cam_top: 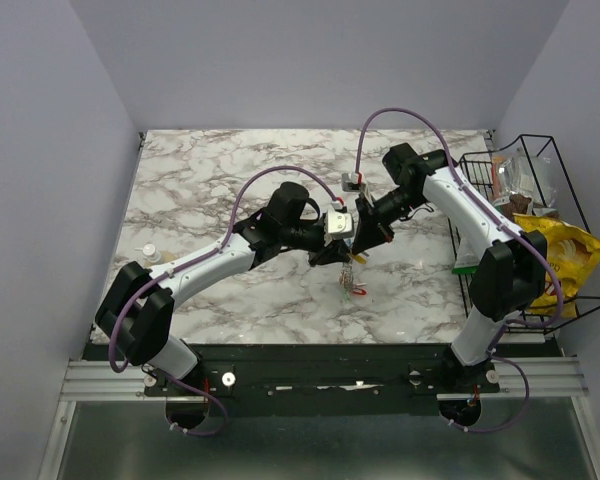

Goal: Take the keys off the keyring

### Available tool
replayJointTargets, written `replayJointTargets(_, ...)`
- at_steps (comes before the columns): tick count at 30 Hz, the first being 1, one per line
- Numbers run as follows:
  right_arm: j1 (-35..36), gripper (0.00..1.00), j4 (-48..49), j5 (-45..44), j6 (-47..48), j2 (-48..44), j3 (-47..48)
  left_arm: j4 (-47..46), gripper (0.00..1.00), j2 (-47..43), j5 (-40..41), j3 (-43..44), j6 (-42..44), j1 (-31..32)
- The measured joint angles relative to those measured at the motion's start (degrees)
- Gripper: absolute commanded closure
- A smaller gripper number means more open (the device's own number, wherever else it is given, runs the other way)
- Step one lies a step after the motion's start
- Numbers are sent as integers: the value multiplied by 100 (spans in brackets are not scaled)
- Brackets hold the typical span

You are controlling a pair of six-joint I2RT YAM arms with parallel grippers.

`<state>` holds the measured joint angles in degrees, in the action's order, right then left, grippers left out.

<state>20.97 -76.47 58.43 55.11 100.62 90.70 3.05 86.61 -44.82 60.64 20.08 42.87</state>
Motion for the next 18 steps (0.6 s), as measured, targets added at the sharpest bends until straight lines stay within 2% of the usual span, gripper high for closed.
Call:
replayJointTargets(7, -2, 99, -15, 0, 2, 0, 44, 4, 77, 0, -68, -2, 26, 0)
replayJointTargets(13, -4, 99, -24, -2, 0, 2, 44, -9, 90, 0, -68, -2, 24, -2)
replayJointTargets(15, -11, 99, -28, -2, -2, 2, 44, -20, 97, 0, -68, -7, 13, -13)
replayJointTargets(18, -48, 99, -44, -9, -7, 2, 52, -42, 100, -15, -68, -33, 0, -46)
